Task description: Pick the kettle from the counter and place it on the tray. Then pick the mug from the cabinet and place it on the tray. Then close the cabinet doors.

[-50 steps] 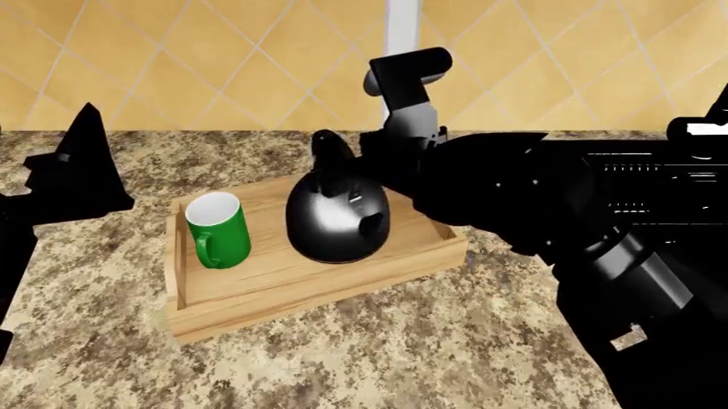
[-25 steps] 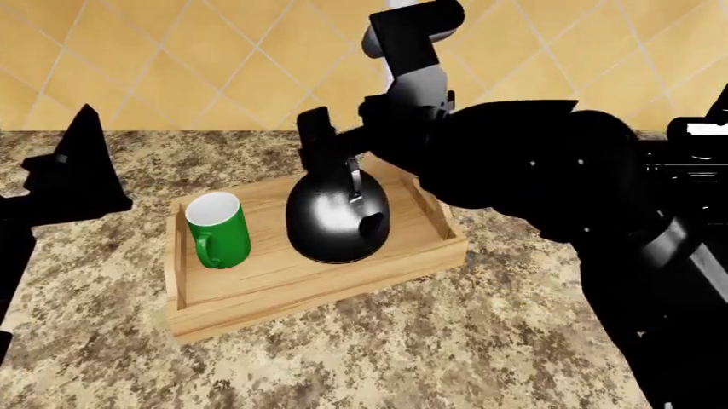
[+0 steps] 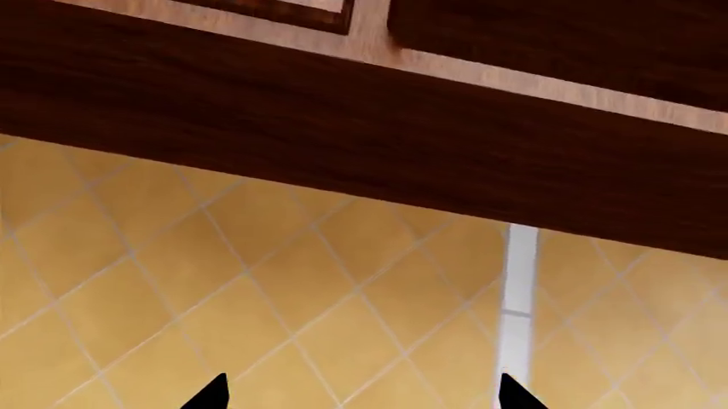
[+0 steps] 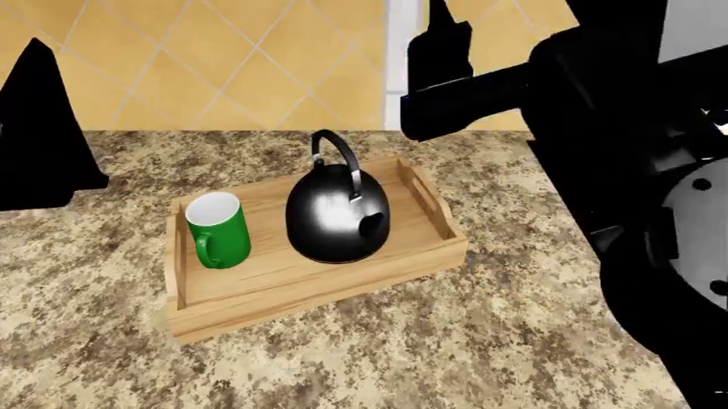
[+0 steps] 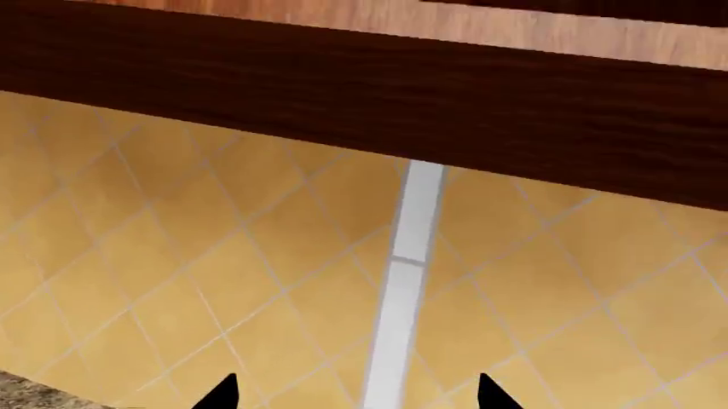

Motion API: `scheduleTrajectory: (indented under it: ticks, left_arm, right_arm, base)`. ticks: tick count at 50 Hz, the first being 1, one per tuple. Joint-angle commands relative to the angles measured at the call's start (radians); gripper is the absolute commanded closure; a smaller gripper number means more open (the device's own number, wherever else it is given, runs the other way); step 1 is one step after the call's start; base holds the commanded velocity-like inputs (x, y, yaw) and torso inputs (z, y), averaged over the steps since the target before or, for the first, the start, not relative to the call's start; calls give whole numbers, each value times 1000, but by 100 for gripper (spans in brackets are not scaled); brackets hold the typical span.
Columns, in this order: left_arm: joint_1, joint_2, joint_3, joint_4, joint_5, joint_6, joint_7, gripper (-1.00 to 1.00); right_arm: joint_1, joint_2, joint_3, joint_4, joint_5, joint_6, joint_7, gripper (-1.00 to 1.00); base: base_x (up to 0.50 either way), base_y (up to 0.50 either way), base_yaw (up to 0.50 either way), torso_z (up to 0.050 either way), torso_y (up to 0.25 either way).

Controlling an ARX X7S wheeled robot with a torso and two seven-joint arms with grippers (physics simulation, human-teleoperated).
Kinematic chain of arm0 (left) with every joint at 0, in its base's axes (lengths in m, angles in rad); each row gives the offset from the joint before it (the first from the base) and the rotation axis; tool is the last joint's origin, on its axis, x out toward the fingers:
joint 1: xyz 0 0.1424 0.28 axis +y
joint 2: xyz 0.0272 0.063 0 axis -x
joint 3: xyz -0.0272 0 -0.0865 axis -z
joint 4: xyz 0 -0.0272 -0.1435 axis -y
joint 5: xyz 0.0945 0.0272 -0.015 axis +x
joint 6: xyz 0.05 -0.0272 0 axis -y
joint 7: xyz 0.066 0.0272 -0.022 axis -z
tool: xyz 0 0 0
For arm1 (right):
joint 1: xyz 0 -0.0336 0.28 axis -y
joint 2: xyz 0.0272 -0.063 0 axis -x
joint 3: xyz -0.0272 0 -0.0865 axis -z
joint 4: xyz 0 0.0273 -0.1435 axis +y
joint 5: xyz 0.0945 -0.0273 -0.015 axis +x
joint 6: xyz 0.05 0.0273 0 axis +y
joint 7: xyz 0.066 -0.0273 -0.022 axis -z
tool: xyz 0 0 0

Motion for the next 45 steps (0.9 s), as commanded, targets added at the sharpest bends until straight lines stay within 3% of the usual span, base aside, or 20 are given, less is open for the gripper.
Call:
scheduleTrajectory:
  ticks: [1, 3, 6, 13, 23, 45]
  left_arm:
    - [-169, -16, 49, 91, -16, -28, -127, -100]
    - [-203, -22, 54, 97, -18, -33, -147, -100]
    - [-246, -41, 44, 110, -24, -36, -179, -100]
    - [-387, -134, 19, 137, -81, -47, -270, -100]
    - [-548, -198, 55, 145, -157, -54, -337, -100]
    - [-444, -171, 28, 145, -91, -37, -307, -100]
  right_arm:
    - [-49, 207, 192, -401, 238, 9, 386, -100]
    - [-99, 116, 409, -401, 402, 177, 477, -100]
    - [-119, 145, 537, -401, 477, 212, 481, -100]
    - [-51, 256, 563, -401, 550, 139, 481, -100]
    - [-101, 265, 651, -401, 576, 148, 481, -100]
    - [-210, 186, 806, -401, 587, 220, 481, -100]
  base:
    - [0, 0, 0, 0, 0]
    - [0, 0, 0, 0, 0]
    - [0, 0, 0, 0, 0]
    - [0, 0, 0, 0, 0]
    - [0, 0, 0, 0, 0]
    - [0, 0, 0, 0, 0]
